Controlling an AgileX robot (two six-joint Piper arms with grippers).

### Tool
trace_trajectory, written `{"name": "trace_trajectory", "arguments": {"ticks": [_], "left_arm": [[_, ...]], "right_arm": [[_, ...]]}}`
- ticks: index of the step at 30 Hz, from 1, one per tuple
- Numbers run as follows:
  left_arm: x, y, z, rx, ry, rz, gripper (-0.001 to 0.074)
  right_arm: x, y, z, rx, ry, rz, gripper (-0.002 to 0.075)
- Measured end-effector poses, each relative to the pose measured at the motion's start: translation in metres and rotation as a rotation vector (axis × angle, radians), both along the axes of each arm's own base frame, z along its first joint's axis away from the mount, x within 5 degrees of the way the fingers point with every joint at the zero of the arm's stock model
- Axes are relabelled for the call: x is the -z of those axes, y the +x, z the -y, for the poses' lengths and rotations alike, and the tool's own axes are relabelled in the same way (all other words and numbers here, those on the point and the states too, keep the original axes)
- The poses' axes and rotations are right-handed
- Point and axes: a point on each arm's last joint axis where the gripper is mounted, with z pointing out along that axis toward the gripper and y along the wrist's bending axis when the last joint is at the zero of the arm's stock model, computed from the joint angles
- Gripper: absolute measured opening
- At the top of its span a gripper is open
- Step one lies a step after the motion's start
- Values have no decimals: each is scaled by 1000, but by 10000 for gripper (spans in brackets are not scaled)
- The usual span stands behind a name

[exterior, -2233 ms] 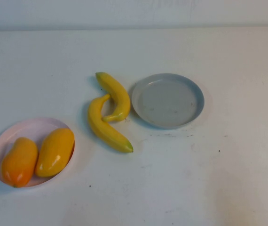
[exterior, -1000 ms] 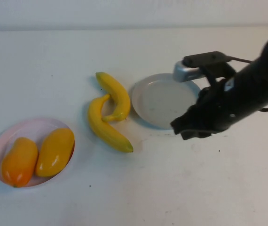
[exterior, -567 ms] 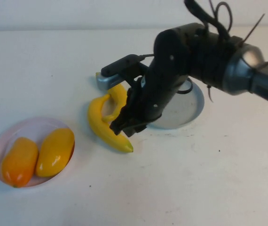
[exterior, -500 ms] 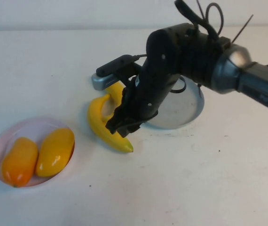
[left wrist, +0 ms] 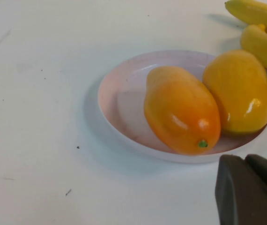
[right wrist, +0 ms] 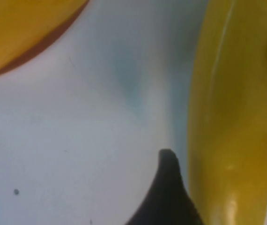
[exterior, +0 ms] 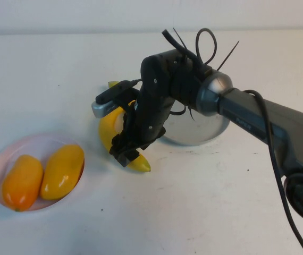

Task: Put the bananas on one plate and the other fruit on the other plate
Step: Put another type of fruit in the right plate

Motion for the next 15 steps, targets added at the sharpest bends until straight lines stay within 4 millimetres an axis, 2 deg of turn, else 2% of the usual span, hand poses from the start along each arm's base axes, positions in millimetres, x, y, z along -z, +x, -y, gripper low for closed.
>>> {"name": "trace_trajectory", "arguments": {"ticks": [6, 15], "left_arm": [[0, 0, 0, 0, 0, 0, -4], [0, 0, 0, 0, 0, 0, -4]], "right_arm": [[16, 4, -4, -10, -12, -14, 472], [19, 5, -5, -27, -8, 2, 332]]}}
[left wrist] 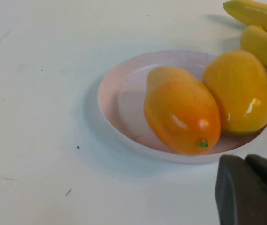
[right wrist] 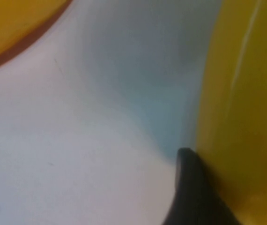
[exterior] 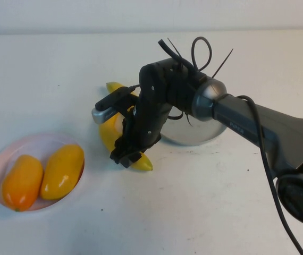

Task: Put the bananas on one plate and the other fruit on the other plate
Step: Put another type of fruit in the right plate

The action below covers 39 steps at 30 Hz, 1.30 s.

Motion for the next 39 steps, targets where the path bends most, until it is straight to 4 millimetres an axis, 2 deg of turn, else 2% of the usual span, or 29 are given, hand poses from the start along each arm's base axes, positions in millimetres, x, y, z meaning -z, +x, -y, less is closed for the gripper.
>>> {"name": "trace_trajectory", "arguments": {"ticks": [7, 11, 19, 23, 26, 29, 35, 39], "left_arm": [[0, 0, 0, 0, 0, 0, -4], [0, 0, 0, 0, 0, 0, -4], [0, 0, 0, 0, 0, 0, -4], [0, 0, 0, 0, 0, 0, -4], [0, 0, 0, 0, 0, 0, -4], [0, 0, 0, 0, 0, 0, -4], [0, 0, 0, 0, 0, 0, -4], [0, 0, 0, 0, 0, 0, -4]], "right_arm": [[0, -1, -2, 11, 14, -23, 304], [-12, -3, -5, 11, 43, -57, 304], [-71, 3, -12, 53, 177, 43, 303], [-95, 3, -7, 83, 193, 104, 303], [-111, 8, 7, 168, 134, 191, 303], [-120, 23, 30, 274, 112, 230, 303], [-132, 61, 100, 484, 160, 183, 303], [-120, 78, 145, 597, 145, 115, 303]]}}
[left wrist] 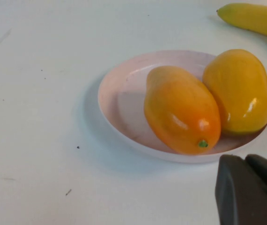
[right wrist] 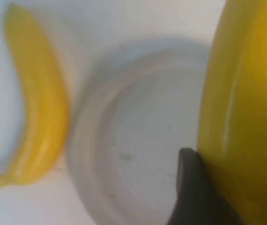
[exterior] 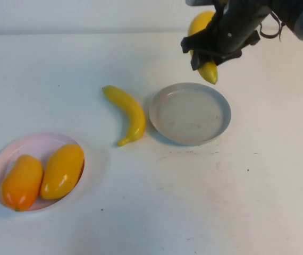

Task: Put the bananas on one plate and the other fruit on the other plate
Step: Put another type of fruit in the right plate

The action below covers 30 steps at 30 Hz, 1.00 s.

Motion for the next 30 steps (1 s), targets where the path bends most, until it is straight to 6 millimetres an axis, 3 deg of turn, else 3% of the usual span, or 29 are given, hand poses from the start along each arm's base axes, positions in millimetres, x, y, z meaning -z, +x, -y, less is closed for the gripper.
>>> {"name": "trace_trajectory", "arguments": {"ticks": [3, 10, 14, 20, 30], "left_arm": [[0, 0, 0, 0, 0, 0, -4], [0, 0, 0, 0, 0, 0, -4], [0, 0, 0, 0, 0, 0, -4], [0, 0, 0, 0, 0, 0, -4], [0, 0, 0, 0, 0, 0, -4]], "right_arm": [[20, 3, 10, 26, -25, -67, 303], [80, 1, 8, 14, -87, -232, 303], [102, 4, 5, -11, -108, -262, 303], [111, 7, 4, -16, -109, -265, 307], [113, 7, 3, -16, -110, -271, 406]]}}
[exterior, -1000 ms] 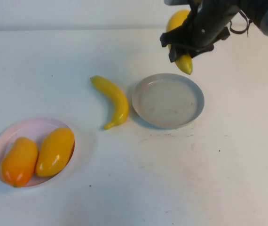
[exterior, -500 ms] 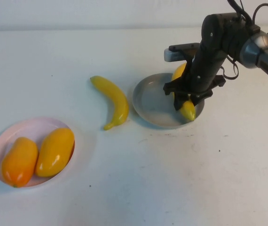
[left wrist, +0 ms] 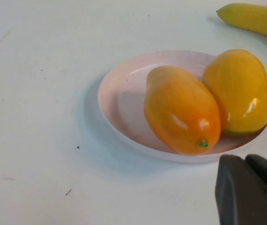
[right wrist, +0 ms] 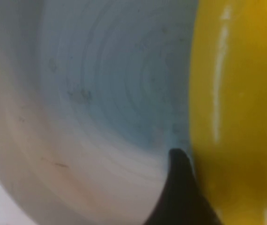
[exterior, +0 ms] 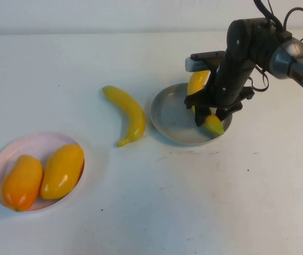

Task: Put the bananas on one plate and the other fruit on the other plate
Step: Put another type of fruit in the right plate

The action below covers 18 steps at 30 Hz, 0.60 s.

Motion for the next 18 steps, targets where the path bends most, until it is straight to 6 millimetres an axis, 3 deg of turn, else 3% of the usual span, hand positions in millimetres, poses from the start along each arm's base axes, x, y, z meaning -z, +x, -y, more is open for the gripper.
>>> {"name": "trace_trajectory", "arguments": {"ticks": [5, 10, 14, 18], "left_arm": [[0, 0, 0, 0, 0, 0, -4], [0, 0, 0, 0, 0, 0, -4], [0, 0, 0, 0, 0, 0, -4], [0, 0, 0, 0, 0, 0, -4]], "right_arm": [[-18, -2, 4, -5, -21, 44, 411], [-63, -13, 5, -3, 43, 112, 412], [-78, -25, -11, -35, 88, 126, 412], [-71, -42, -46, -114, 95, 106, 412]]}}
